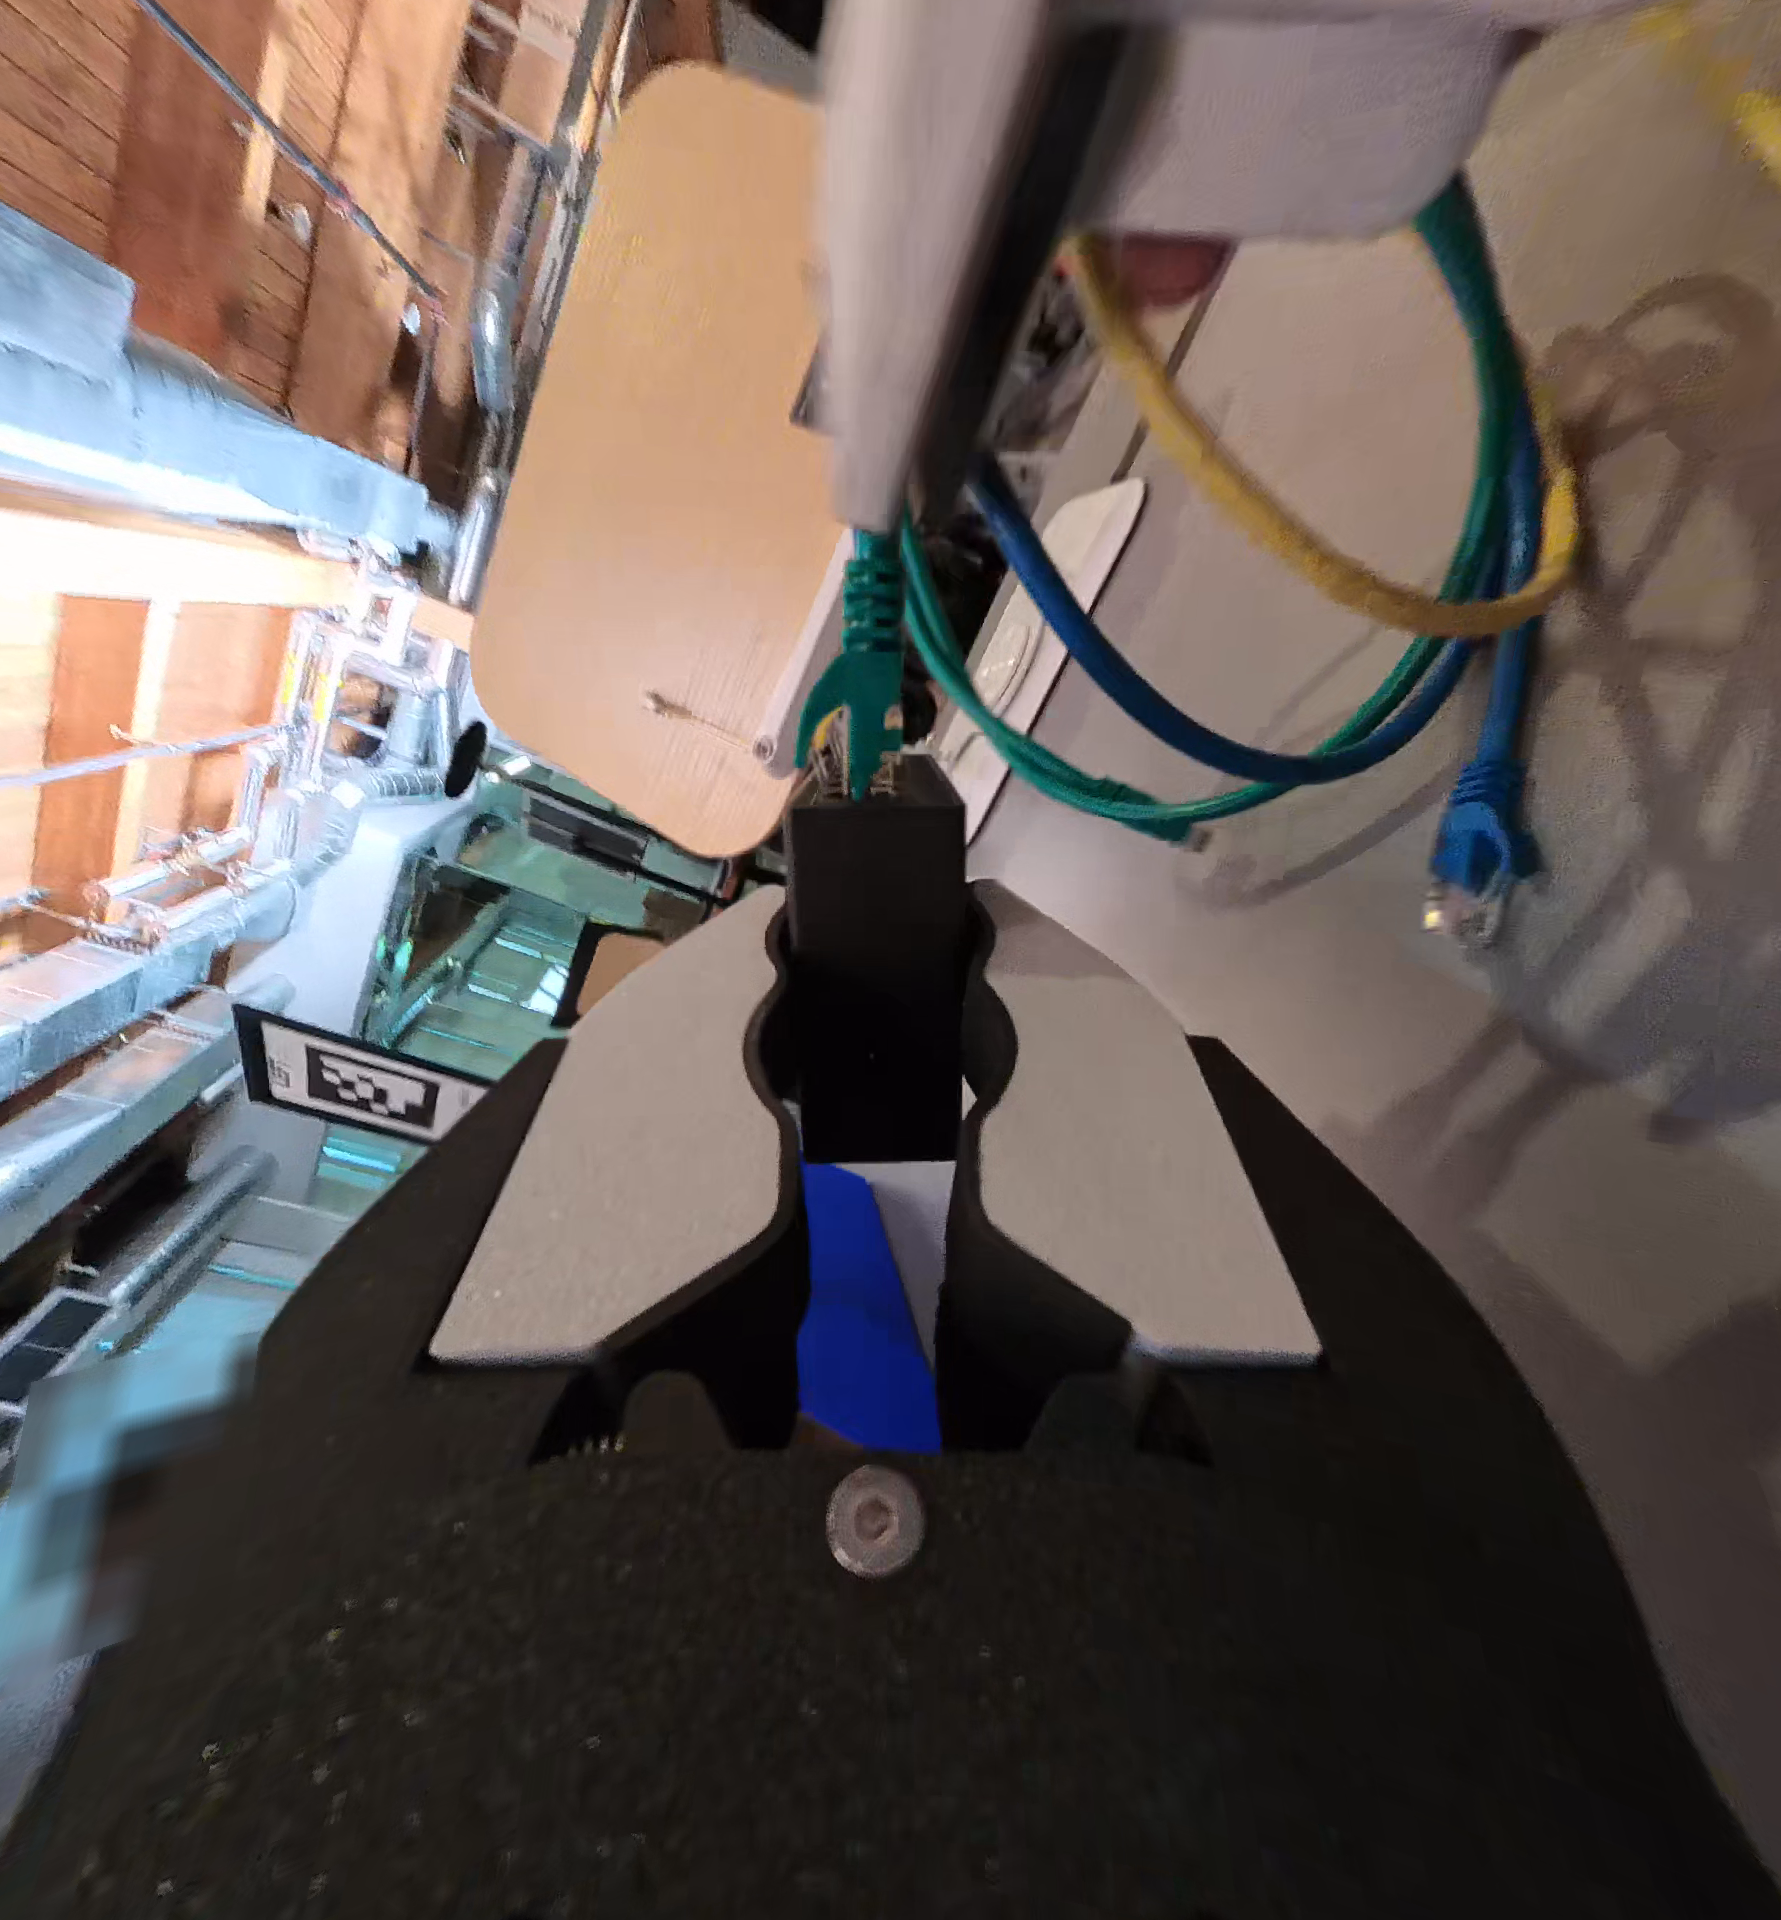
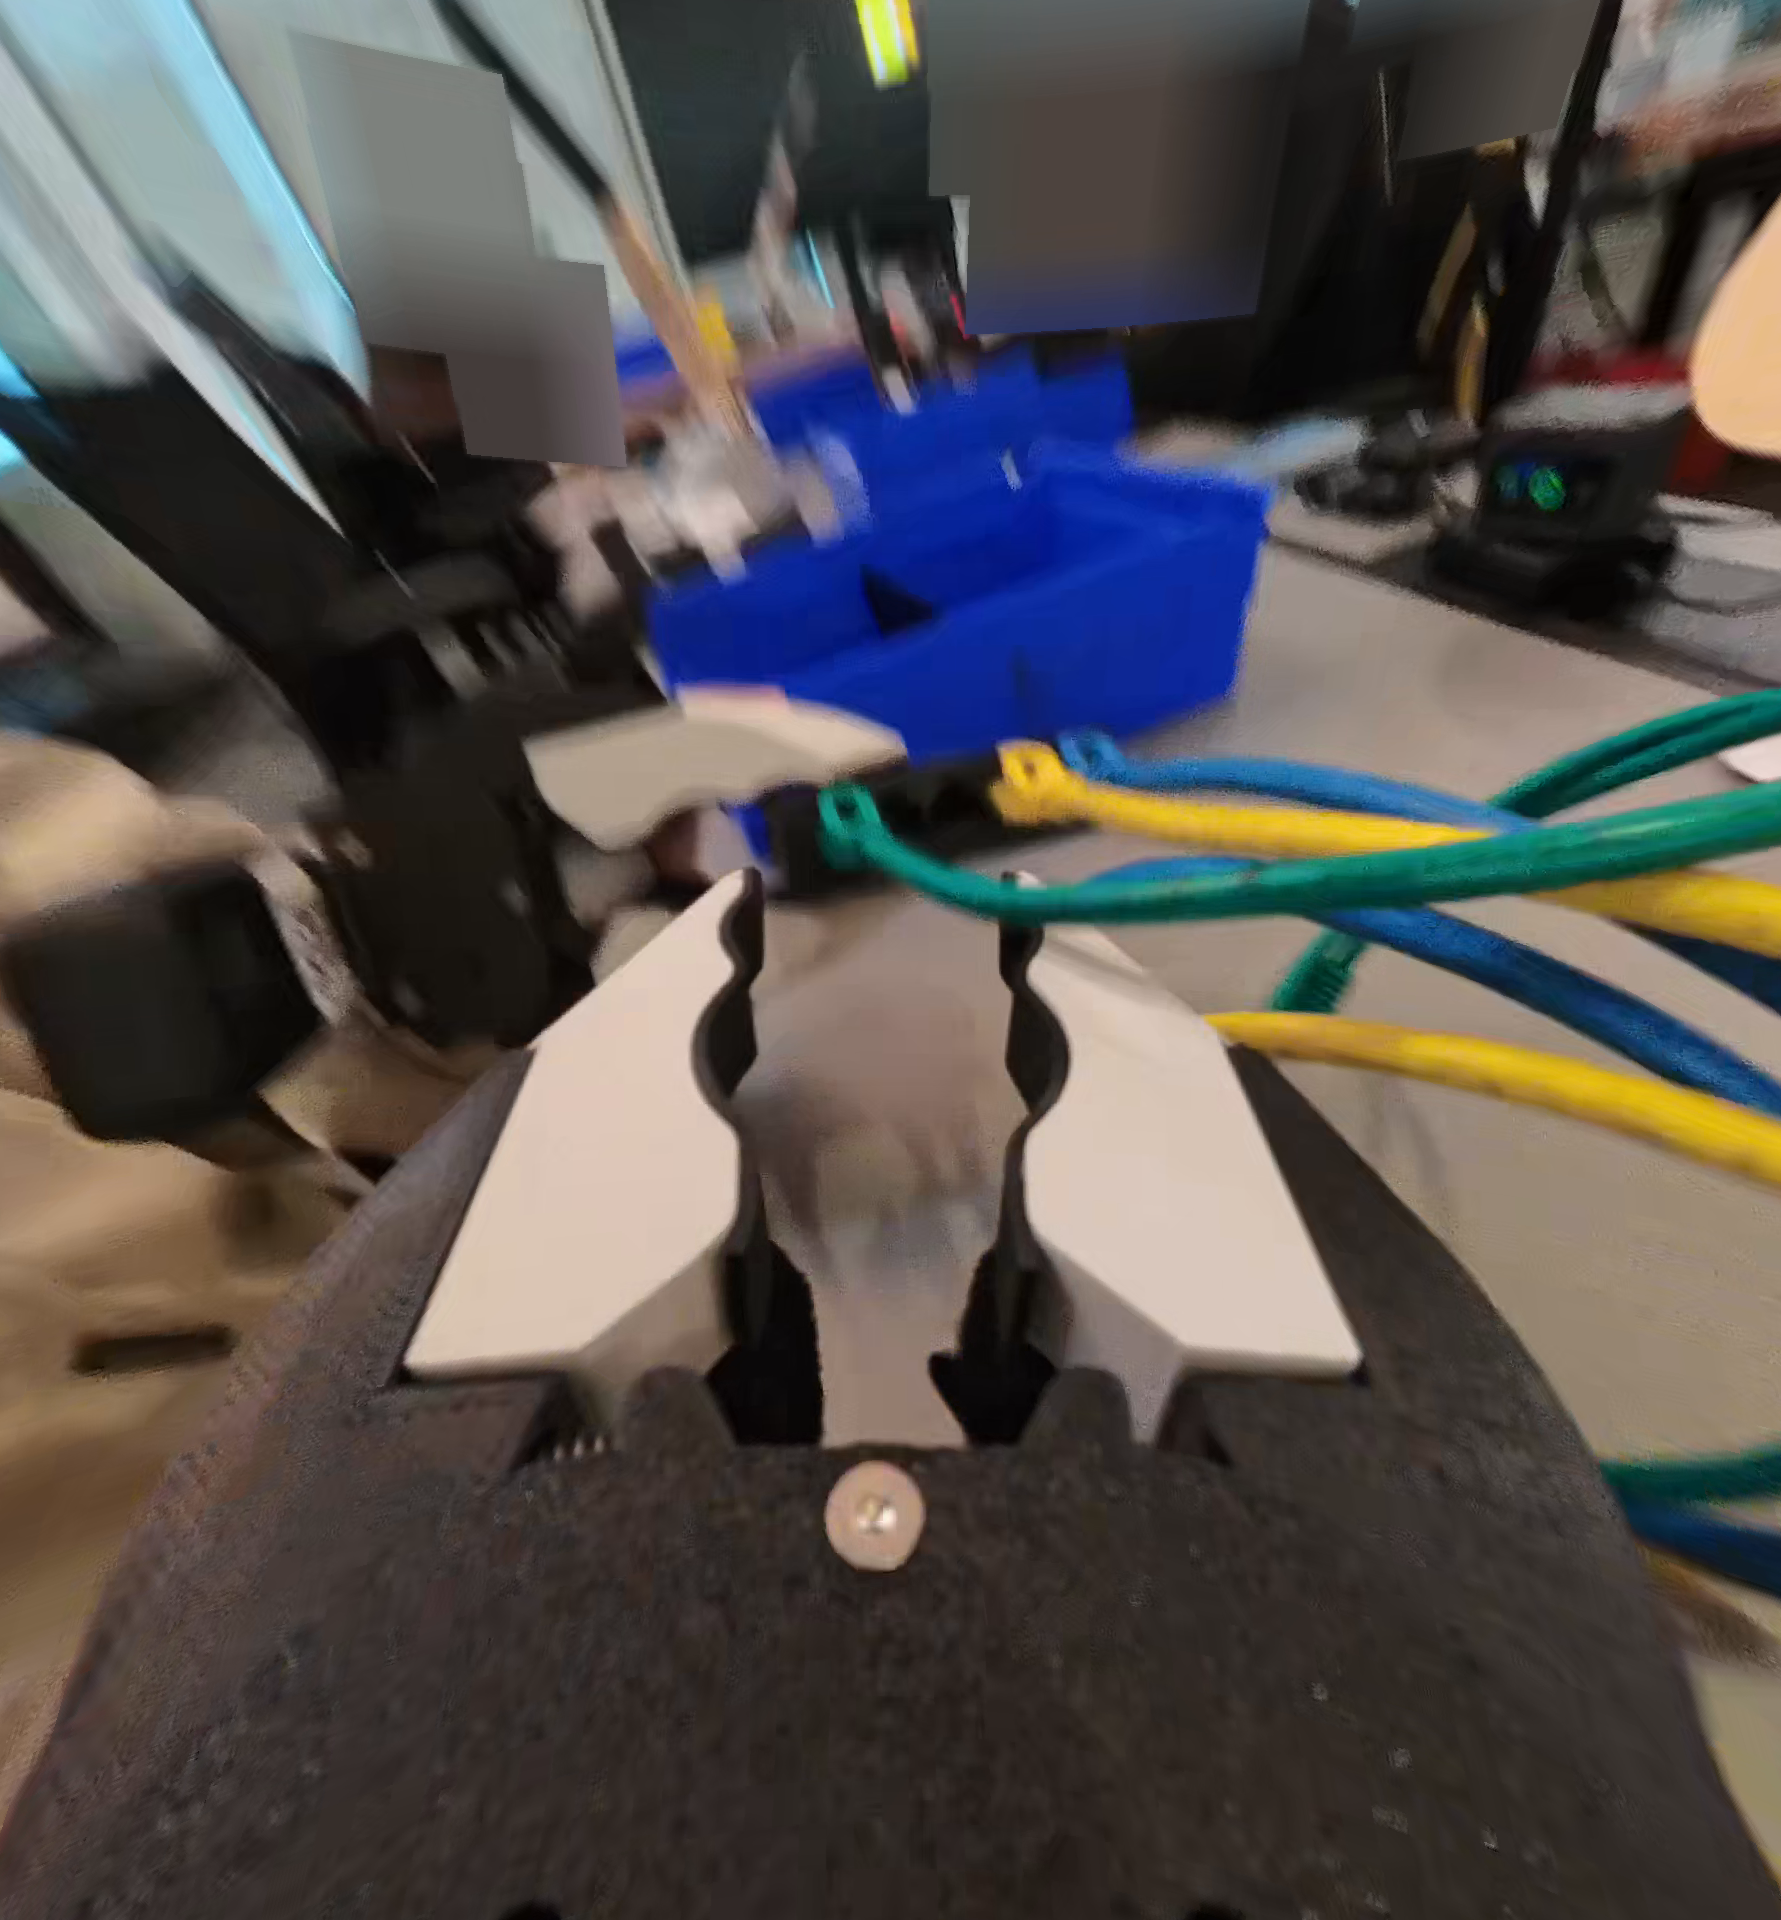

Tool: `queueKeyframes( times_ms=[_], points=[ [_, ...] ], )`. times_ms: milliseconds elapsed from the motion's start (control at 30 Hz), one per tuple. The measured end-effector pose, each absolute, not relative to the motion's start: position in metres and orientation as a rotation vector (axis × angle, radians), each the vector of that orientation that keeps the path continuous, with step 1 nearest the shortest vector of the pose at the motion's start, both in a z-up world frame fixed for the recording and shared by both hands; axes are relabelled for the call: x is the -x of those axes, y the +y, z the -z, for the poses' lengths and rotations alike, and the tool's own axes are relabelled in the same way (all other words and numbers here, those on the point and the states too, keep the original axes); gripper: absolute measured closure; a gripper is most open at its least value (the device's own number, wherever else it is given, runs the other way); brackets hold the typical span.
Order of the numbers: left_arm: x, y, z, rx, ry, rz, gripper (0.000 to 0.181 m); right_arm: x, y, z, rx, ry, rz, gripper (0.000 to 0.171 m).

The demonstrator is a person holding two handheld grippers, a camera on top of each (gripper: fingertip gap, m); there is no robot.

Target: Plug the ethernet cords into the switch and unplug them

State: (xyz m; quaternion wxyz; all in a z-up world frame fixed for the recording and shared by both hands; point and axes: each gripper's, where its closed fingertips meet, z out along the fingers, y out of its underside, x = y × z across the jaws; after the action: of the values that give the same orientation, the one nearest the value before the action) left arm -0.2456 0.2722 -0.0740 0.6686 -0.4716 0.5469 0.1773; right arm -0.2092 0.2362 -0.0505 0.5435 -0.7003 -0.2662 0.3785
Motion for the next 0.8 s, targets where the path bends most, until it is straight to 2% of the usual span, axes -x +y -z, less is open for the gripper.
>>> queueKeyframes(
  times_ms=[67, 133, 200, 333, 433, 600, 800],
  points=[
    [0.239, 0.263, 0.075, 0.998, 1.238, -0.418, 0.154, 0.215, 0.227, 0.048, 1.593, -0.599, -1.058, 0.125],
    [0.234, 0.260, 0.078, 0.987, 1.248, -0.411, 0.155, 0.215, 0.228, 0.055, 1.592, -0.641, -0.954, 0.147],
    [0.233, 0.260, 0.081, 1.007, 1.244, -0.403, 0.155, 0.218, 0.223, 0.056, 1.573, -0.687, -0.914, 0.160],
    [0.226, 0.262, 0.094, 1.070, 1.287, -0.341, 0.154, 0.217, 0.221, 0.065, 1.606, -0.703, -0.819, 0.161],
    [0.220, 0.263, 0.096, 1.086, 1.285, -0.319, 0.147, 0.220, 0.217, 0.064, 1.607, -0.685, -0.867, 0.161],
    [0.215, 0.269, 0.103, 1.204, 1.263, -0.242, 0.150, 0.229, 0.223, 0.072, 1.598, -0.698, -0.619, 0.161],
    [0.219, 0.272, 0.106, 1.206, 1.272, -0.208, 0.151, 0.223, 0.227, 0.072, 1.582, -0.675, -0.599, 0.161]
  ],
)
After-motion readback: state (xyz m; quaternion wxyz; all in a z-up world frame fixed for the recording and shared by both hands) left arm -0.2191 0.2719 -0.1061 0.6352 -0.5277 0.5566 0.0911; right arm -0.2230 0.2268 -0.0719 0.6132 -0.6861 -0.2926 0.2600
